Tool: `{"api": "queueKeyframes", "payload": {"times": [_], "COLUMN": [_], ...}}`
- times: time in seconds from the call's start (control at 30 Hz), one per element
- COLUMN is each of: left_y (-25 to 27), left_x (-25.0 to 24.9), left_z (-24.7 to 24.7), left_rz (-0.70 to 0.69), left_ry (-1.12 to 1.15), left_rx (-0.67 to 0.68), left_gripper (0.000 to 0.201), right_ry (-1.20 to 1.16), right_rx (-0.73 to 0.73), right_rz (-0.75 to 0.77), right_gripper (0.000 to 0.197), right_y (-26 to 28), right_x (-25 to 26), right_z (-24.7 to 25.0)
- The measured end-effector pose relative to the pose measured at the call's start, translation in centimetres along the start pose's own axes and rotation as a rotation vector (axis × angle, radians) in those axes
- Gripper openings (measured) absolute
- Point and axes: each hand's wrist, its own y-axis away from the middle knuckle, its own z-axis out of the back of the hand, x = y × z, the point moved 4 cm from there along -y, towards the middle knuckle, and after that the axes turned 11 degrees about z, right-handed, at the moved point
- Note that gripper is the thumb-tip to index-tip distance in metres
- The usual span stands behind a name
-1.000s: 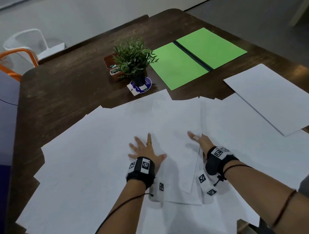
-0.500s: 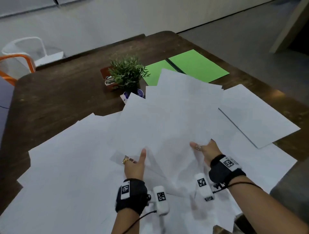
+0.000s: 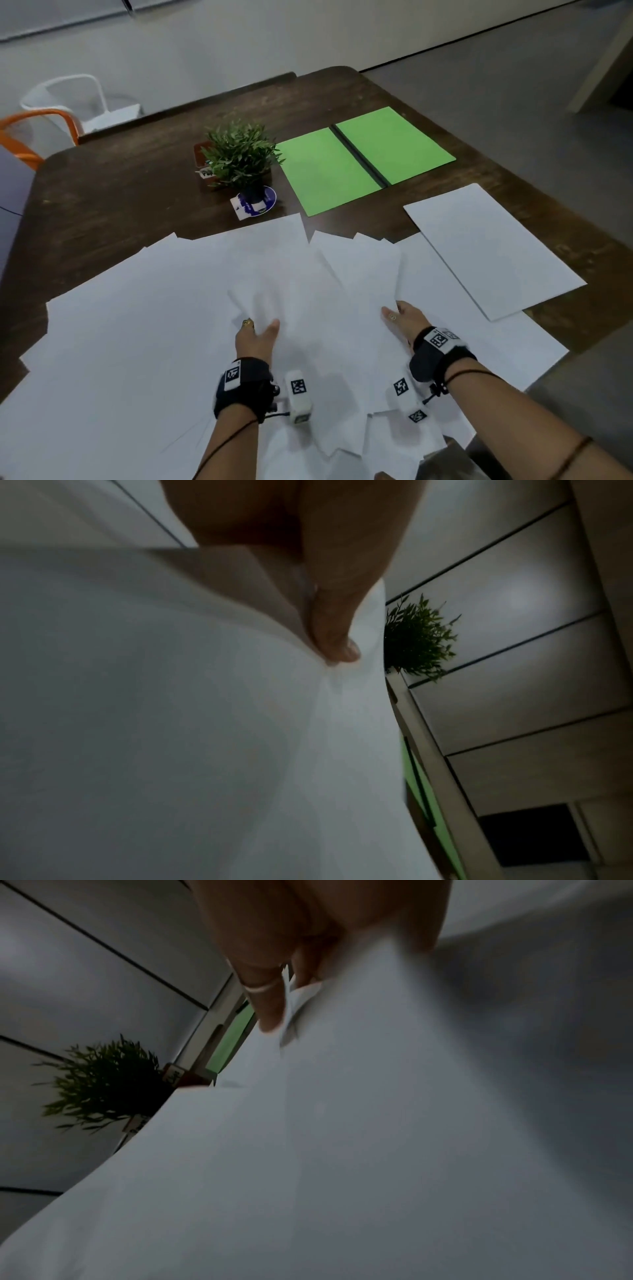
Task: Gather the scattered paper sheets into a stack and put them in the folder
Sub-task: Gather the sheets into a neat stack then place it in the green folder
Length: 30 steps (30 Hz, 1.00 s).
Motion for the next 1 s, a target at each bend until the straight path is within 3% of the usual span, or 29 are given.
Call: {"api": "queueKeyframes", "payload": {"times": [0.1,0.27,0.43,0.53,0.6,0.67,0.83,1.0], "left_y": [0.3,-0.3,1.6,2.4,3.3,4.4,7.7,14.0], "left_x": [0.0,0.0,-0.6,-0.3,-0.7,-2.1,-7.4,-13.0], "left_z": [-0.4,-0.8,-3.5,-5.4,-6.6,-7.2,-4.3,-3.1], "left_rz": [-0.01,-0.015,-0.02,-0.025,-0.019,-0.031,-0.348,-0.74], "left_ry": [-0.118,-0.132,0.042,0.148,0.207,0.292,0.442,0.446], "left_rx": [0.019,-0.033,0.056,0.075,0.089,0.084,-0.142,-0.311], "left_gripper": [0.036,0.025,0.016,0.036,0.058,0.068,0.013,0.017], "right_ry": [0.133,0.097,-0.023,-0.021,0.047,0.1,-0.074,-0.233], "right_rx": [0.069,0.136,0.223,0.282,0.319,0.287,0.206,0.15], "right_rz": [0.045,0.095,0.129,0.187,0.277,0.376,0.632,0.845], "right_gripper": [0.036,0.044,0.039,0.024,0.031,0.035,0.035,0.036], "right_y": [0.1,-0.1,-0.8,-0.2,0.0,0.0,1.2,3.5], "right_x": [1.5,3.3,4.3,4.7,4.6,5.5,11.8,16.9], "right_z": [0.0,2.0,2.9,2.5,2.3,2.9,4.6,6.5]}}
